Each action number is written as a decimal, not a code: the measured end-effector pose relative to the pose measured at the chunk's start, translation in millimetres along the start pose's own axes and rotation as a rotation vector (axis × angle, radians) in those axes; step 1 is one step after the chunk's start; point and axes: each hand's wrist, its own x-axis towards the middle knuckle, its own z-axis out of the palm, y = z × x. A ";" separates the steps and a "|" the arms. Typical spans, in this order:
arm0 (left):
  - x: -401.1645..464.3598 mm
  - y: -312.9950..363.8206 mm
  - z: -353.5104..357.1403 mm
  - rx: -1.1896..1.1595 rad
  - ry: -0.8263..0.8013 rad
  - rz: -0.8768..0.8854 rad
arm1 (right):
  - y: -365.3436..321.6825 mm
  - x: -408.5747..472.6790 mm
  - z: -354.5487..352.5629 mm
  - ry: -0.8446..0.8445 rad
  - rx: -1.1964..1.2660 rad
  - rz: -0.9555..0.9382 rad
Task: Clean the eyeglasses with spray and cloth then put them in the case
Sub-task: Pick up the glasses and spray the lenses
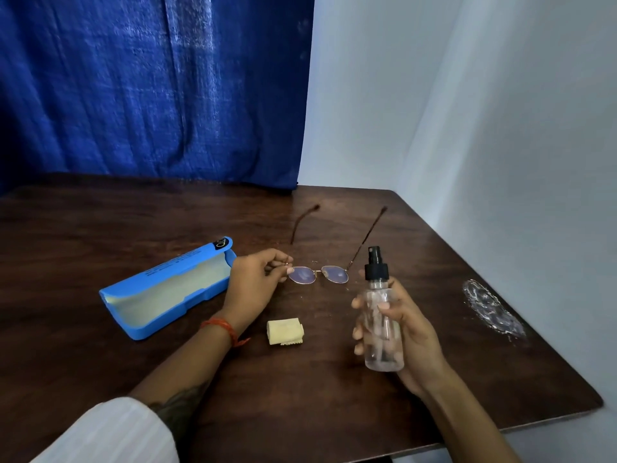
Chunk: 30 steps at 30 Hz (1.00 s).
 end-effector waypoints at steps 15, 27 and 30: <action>-0.3 5.8 -8.5 0.027 0.144 0.322 | 4.9 38.6 32.7 0.255 -1.180 -0.336; -2.3 10.8 -6.5 -0.012 0.130 0.344 | 7.1 44.2 39.6 0.286 -1.396 -0.289; -2.7 11.7 -6.7 -0.018 0.125 0.343 | 7.2 44.1 39.5 0.300 -1.391 -0.283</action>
